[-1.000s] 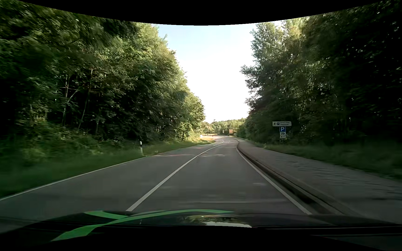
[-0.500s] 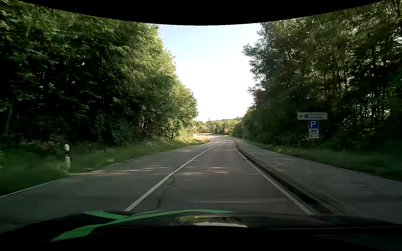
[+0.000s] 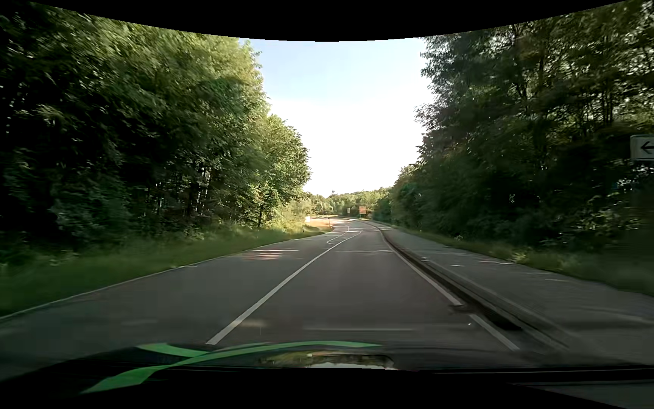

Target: Follow the waypoints while adhering to traffic rules and regulations

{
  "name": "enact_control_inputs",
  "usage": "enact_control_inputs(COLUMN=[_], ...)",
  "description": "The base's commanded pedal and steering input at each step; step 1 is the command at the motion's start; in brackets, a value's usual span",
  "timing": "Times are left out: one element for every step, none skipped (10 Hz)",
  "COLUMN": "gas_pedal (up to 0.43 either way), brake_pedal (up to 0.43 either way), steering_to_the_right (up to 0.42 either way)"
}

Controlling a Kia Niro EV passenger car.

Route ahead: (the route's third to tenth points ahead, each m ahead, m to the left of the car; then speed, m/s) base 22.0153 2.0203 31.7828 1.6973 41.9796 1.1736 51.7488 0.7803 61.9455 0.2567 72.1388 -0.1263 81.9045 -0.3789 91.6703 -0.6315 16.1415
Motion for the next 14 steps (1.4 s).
enact_control_inputs(gas_pedal=[0.079,0.079,0.079,0.079,0.079,0.079,0.079,0.079,0.079,0.079,0.079,0.079,0.079,0.079], brake_pedal=[0.000,0.000,0.000,0.000,0.000,0.000,0.000,0.000,0.000,0.000,0.000,0.000,0.000,0.000], steering_to_the_right=[0.010,0.011,0.011,0.011,0.011,0.011,0.011,0.011,0.011,0.011,0.011,0.011,0.011,0.011])
